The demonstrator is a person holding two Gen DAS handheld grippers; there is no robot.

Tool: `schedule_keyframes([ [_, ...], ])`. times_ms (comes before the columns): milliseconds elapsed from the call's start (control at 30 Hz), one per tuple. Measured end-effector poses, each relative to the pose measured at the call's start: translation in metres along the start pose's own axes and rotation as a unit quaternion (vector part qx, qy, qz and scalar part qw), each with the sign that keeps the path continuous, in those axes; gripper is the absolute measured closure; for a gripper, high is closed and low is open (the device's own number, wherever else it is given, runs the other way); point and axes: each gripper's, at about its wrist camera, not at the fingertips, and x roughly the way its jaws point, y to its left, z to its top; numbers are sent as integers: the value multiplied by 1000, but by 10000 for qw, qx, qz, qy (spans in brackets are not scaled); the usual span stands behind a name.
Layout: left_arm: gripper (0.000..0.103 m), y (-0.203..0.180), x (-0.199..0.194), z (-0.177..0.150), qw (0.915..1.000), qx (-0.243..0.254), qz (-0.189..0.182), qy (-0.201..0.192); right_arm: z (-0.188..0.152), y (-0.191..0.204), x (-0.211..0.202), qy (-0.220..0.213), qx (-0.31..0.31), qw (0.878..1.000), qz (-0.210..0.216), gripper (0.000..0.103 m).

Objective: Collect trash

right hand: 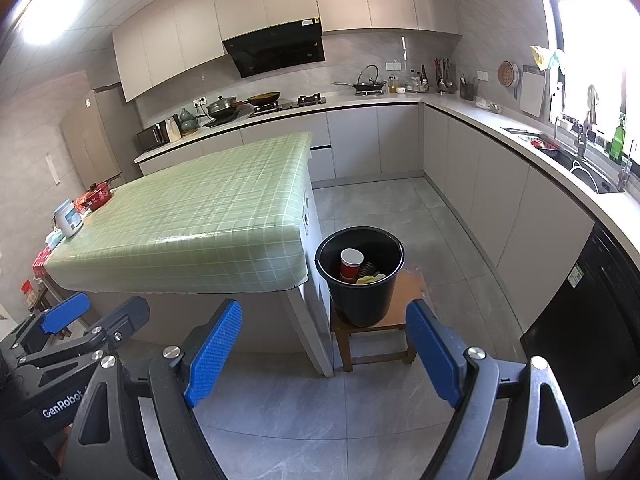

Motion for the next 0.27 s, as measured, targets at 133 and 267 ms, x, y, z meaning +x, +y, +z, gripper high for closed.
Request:
schedule_keyframes([
  [133,12,-3,-3,2,9997,28,-173,-172,2,-6,2,-5,40,10000,-28,17],
  [267,3,-9,0,7,9999,109,-86,-78,4,-13,4,-19,103,9999,-70,17],
])
